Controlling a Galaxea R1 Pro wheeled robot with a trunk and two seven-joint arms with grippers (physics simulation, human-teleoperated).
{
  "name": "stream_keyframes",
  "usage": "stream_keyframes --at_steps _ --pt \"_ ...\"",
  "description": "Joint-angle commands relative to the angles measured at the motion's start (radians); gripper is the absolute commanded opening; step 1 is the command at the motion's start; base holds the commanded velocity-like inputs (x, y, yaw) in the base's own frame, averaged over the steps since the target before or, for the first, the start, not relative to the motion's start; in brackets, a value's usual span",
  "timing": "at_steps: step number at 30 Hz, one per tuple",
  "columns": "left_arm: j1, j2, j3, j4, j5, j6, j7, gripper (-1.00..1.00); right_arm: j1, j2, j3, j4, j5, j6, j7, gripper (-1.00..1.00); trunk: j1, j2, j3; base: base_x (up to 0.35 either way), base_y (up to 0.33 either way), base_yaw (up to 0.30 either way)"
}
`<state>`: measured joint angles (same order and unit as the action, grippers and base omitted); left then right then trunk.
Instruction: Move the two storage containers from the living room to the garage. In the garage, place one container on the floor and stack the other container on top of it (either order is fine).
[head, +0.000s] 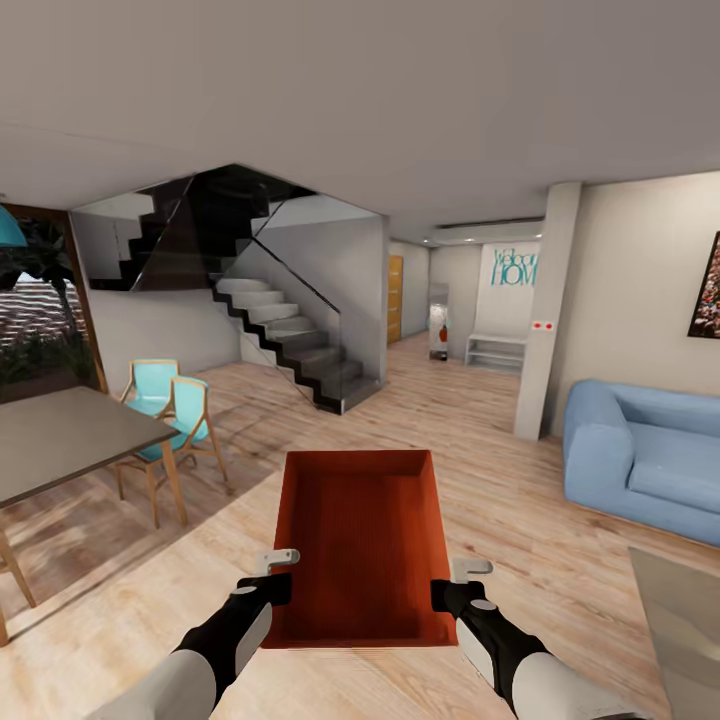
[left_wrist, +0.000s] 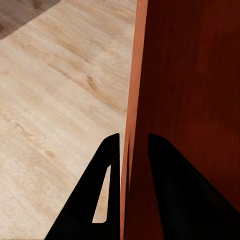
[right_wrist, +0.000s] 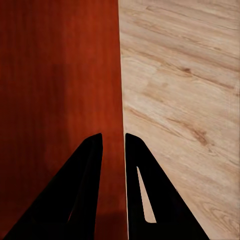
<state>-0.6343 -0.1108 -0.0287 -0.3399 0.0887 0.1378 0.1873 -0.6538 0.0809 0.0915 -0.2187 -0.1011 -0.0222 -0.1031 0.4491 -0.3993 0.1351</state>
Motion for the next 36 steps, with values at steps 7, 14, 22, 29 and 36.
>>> stream_keyframes --at_steps 7,14,22,29,36 --pt "0.001 0.003 0.000 -0.001 -0.003 0.007 0.012 -1.00 -0.001 -0.003 -0.024 -0.002 0.000 0.003 -0.086 -1.00 0.001 -0.001 0.000 0.322 0.000 0.000" --pt "0.001 0.003 0.000 -0.001 -0.003 0.007 0.012 -1.00 -0.001 -0.003 -0.024 -0.002 0.000 0.002 -0.086 -1.00 0.001 -0.001 0.000 0.322 0.000 0.000" --pt "0.001 0.003 0.000 -0.001 -0.003 0.007 0.012 -1.00 -0.001 -0.003 -0.024 -0.002 0.000 0.005 -0.086 -1.00 0.001 -0.001 0.000 0.322 0.000 -0.004" --pt "0.001 0.003 0.000 -0.001 -0.003 0.007 0.012 -1.00 -0.001 -0.003 -0.025 -0.002 0.000 0.007 -0.087 -1.00 0.001 -0.001 0.000 0.322 0.000 -0.180" --pt "0.001 0.003 0.000 -0.001 -0.003 0.007 0.012 -1.00 -0.001 -0.003 -0.026 -0.002 0.000 0.007 -0.087 -1.00 0.001 -0.001 0.000 0.322 0.000 -0.241"
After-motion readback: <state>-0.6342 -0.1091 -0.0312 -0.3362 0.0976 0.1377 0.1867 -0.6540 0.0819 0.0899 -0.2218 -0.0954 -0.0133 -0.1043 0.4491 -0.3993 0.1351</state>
